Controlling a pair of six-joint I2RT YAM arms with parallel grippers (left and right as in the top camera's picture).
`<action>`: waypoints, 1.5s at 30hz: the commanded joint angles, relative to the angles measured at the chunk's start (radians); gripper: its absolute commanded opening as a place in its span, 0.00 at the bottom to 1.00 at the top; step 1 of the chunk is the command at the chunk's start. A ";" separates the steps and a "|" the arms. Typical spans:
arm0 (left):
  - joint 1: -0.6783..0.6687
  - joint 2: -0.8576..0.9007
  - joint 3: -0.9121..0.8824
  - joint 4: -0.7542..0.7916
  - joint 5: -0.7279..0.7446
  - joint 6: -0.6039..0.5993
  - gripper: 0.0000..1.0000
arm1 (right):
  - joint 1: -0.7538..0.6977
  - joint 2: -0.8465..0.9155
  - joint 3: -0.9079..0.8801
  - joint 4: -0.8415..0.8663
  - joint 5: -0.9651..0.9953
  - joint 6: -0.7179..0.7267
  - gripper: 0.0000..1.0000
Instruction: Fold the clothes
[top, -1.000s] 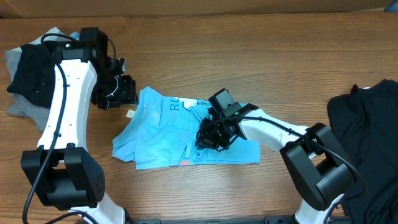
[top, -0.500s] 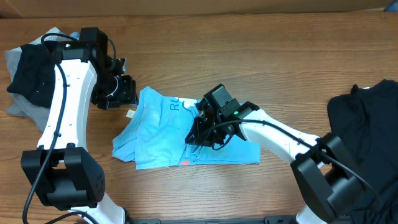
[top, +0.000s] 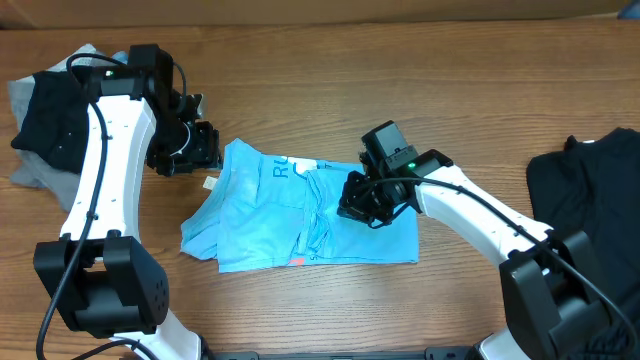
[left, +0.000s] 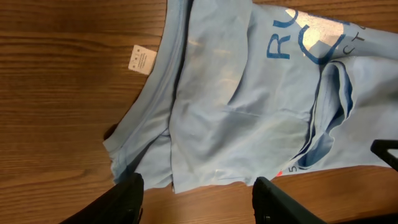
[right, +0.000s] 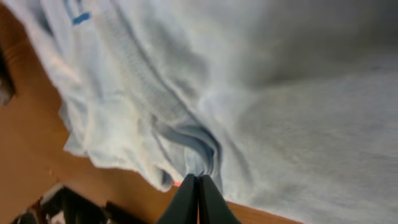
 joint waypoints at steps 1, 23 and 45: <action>0.006 -0.021 0.022 -0.008 0.005 0.029 0.59 | 0.016 0.056 -0.017 0.011 0.093 0.101 0.04; 0.006 -0.021 0.022 -0.037 0.005 0.037 0.57 | 0.065 -0.014 -0.018 0.234 -0.183 -0.153 0.04; 0.034 -0.238 0.024 -0.054 0.027 -0.001 0.77 | 0.096 0.195 -0.018 0.371 -0.075 0.011 0.04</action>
